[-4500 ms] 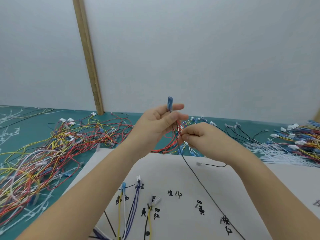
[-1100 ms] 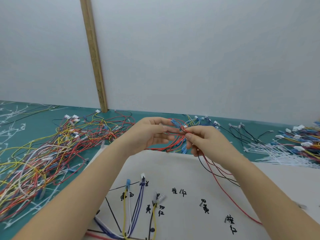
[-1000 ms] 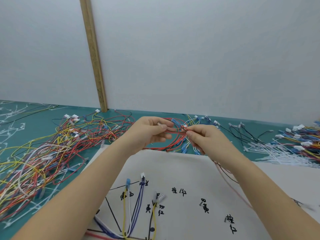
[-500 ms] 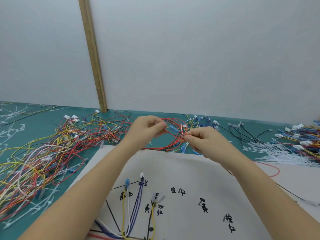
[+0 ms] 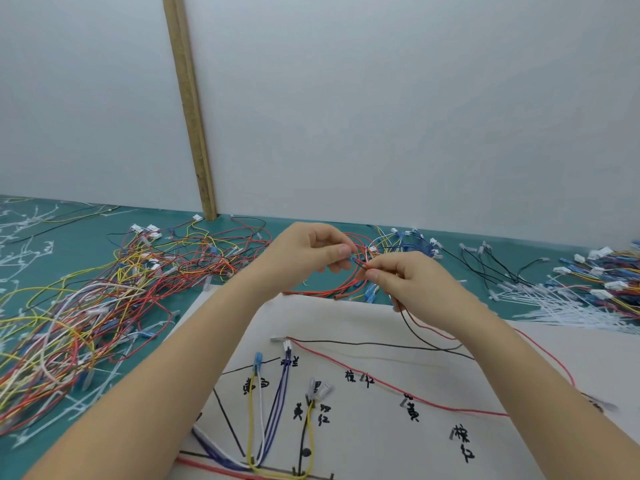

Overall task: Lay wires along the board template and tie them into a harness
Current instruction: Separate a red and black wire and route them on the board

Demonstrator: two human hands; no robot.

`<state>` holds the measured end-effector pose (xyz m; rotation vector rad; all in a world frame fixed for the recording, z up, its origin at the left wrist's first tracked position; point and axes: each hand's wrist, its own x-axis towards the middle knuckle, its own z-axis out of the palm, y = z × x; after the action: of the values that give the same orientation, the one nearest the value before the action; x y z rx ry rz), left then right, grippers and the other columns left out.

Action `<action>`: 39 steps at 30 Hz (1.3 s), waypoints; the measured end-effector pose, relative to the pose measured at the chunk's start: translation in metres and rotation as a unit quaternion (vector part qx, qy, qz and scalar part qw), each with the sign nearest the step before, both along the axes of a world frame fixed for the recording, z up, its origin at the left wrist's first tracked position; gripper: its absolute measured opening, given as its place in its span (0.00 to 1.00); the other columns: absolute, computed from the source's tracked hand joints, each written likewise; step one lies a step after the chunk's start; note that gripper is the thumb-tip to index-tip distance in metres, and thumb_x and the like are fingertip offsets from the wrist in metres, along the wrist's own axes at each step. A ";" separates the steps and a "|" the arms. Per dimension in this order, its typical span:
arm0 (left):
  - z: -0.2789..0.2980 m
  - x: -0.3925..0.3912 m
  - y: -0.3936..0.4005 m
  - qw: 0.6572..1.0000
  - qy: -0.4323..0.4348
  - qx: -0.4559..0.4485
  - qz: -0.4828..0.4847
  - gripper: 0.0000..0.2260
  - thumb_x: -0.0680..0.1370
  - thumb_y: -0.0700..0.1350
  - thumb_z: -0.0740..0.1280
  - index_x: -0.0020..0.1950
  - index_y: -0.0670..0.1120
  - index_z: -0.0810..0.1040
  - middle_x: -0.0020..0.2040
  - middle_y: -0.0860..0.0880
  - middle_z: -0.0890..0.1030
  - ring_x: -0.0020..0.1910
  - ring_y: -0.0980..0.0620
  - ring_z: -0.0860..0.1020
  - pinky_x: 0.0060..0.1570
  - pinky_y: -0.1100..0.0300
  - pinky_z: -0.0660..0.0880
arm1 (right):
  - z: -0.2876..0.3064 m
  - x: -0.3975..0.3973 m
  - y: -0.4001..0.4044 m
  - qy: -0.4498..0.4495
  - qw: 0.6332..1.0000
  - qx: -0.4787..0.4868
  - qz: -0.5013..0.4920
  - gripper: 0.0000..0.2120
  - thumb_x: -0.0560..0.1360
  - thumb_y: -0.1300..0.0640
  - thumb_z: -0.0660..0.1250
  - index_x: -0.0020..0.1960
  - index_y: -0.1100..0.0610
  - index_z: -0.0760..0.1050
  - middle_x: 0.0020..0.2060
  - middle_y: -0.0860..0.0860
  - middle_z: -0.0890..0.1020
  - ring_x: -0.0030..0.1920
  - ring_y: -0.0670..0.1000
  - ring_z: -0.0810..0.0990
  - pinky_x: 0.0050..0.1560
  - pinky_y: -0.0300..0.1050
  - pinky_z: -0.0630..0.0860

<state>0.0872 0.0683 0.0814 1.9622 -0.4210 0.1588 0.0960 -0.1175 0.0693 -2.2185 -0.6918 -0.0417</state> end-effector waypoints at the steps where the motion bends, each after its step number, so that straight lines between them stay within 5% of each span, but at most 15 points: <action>1: 0.001 0.000 0.001 1.000 -0.002 0.005 0.005 0.07 0.77 0.39 0.64 0.43 0.50 0.78 0.30 0.58 0.81 0.31 0.65 0.77 0.33 0.74 0.71 | 0.001 0.000 0.000 0.014 1.000 0.005 0.007 0.08 0.77 0.55 0.63 0.45 0.48 0.80 0.24 0.45 0.69 0.27 0.43 0.69 0.32 0.44 0.75; 3: 0.004 -0.001 0.005 1.000 0.001 0.005 0.015 0.08 0.77 0.38 0.63 0.42 0.50 0.78 0.29 0.58 0.81 0.31 0.65 0.77 0.33 0.74 0.70 | 0.003 0.000 -0.001 0.020 1.000 0.003 0.014 0.07 0.77 0.56 0.63 0.46 0.50 0.80 0.24 0.44 0.69 0.27 0.43 0.69 0.32 0.46 0.72; 7: 0.011 0.001 0.018 0.994 -0.003 -0.078 0.071 0.09 0.78 0.36 0.62 0.41 0.48 0.77 0.32 0.54 0.82 0.35 0.59 0.79 0.42 0.67 0.74 | 0.010 0.002 -0.011 0.008 0.999 0.035 0.002 0.08 0.77 0.55 0.63 0.46 0.53 0.82 0.20 0.41 0.71 0.23 0.40 0.68 0.27 0.28 0.63; 11: 0.011 0.002 0.021 0.991 0.015 -0.113 0.074 0.08 0.78 0.38 0.62 0.41 0.48 0.76 0.29 0.56 0.81 0.31 0.63 0.78 0.35 0.70 0.73 | 0.012 0.005 -0.015 0.011 0.999 0.052 -0.011 0.08 0.76 0.56 0.64 0.44 0.51 0.82 0.23 0.43 0.76 0.25 0.43 0.68 0.26 0.28 0.64; 17: 0.005 0.001 0.013 0.997 0.063 -0.042 0.023 0.07 0.78 0.39 0.63 0.43 0.49 0.77 0.30 0.56 0.81 0.28 0.61 0.75 0.30 0.70 0.71 | 0.009 0.005 -0.015 0.046 0.994 0.095 -0.015 0.11 0.74 0.62 0.66 0.44 0.46 0.79 0.31 0.43 0.80 0.26 0.41 0.76 0.26 0.33 0.72; 23: 0.017 -0.003 0.019 0.989 0.013 0.068 0.133 0.11 0.75 0.39 0.62 0.37 0.50 0.80 0.23 0.58 0.74 0.22 0.64 0.69 0.25 0.73 0.65 | 0.015 0.006 -0.025 -0.009 0.998 -0.058 -0.010 0.07 0.73 0.53 0.69 0.36 0.47 0.79 0.25 0.41 0.77 0.27 0.37 0.71 0.31 0.30 0.67; 28: 0.032 -0.003 0.045 0.973 -0.046 -0.022 0.227 0.13 0.78 0.37 0.59 0.37 0.50 0.76 0.31 0.51 0.74 0.24 0.64 0.71 0.27 0.70 0.68 | 0.023 0.011 -0.041 -0.033 0.998 -0.040 -0.022 0.07 0.74 0.50 0.66 0.39 0.50 0.80 0.22 0.45 0.70 0.23 0.42 0.65 0.26 0.32 0.63; 31: 0.032 -0.005 0.049 0.971 0.003 -0.159 0.179 0.11 0.79 0.38 0.59 0.40 0.48 0.76 0.38 0.51 0.80 0.28 0.64 0.77 0.28 0.71 0.72 | 0.026 0.013 -0.049 -0.012 1.000 0.007 -0.023 0.12 0.74 0.46 0.64 0.45 0.53 0.80 0.24 0.46 0.66 0.26 0.45 0.61 0.25 0.32 0.58; 33: 0.029 -0.006 0.043 0.947 0.056 -0.299 0.106 0.09 0.79 0.37 0.59 0.42 0.45 0.76 0.37 0.51 0.83 0.31 0.59 0.80 0.29 0.69 0.75 | 0.025 0.014 -0.053 0.007 1.000 -0.019 -0.019 0.15 0.73 0.44 0.65 0.47 0.55 0.80 0.28 0.49 0.69 0.29 0.45 0.65 0.30 0.33 0.60; 35: 0.025 -0.006 0.034 0.931 0.079 -0.351 0.069 0.09 0.78 0.36 0.59 0.43 0.43 0.77 0.34 0.51 0.84 0.29 0.59 0.79 0.27 0.69 0.74 | 0.025 0.015 -0.058 0.045 0.997 -0.065 -0.004 0.07 0.71 0.47 0.69 0.48 0.44 0.80 0.36 0.45 0.77 0.36 0.43 0.73 0.39 0.32 0.68; 37: 0.019 -0.005 0.024 0.943 0.086 -0.317 0.058 0.09 0.78 0.36 0.60 0.42 0.43 0.78 0.33 0.52 0.83 0.26 0.60 0.77 0.25 0.69 0.73 | 0.025 0.011 -0.061 0.113 0.984 -0.135 0.030 0.19 0.65 0.42 0.72 0.53 0.30 0.71 0.47 0.35 0.76 0.48 0.37 0.74 0.50 0.31 0.69; 39: 0.013 -0.004 0.014 0.966 0.077 -0.237 0.070 0.10 0.78 0.36 0.61 0.41 0.46 0.78 0.30 0.54 0.82 0.23 0.61 0.74 0.25 0.69 0.70 | 0.024 0.007 -0.058 0.153 0.974 -0.164 0.039 0.29 0.58 0.34 0.69 0.57 0.25 0.63 0.56 0.33 0.70 0.59 0.38 0.69 0.60 0.37 0.64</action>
<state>0.0836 0.0825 0.0947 1.5173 -0.1252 0.1775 0.1026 -0.1756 0.0935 -2.4333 -0.6472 0.4773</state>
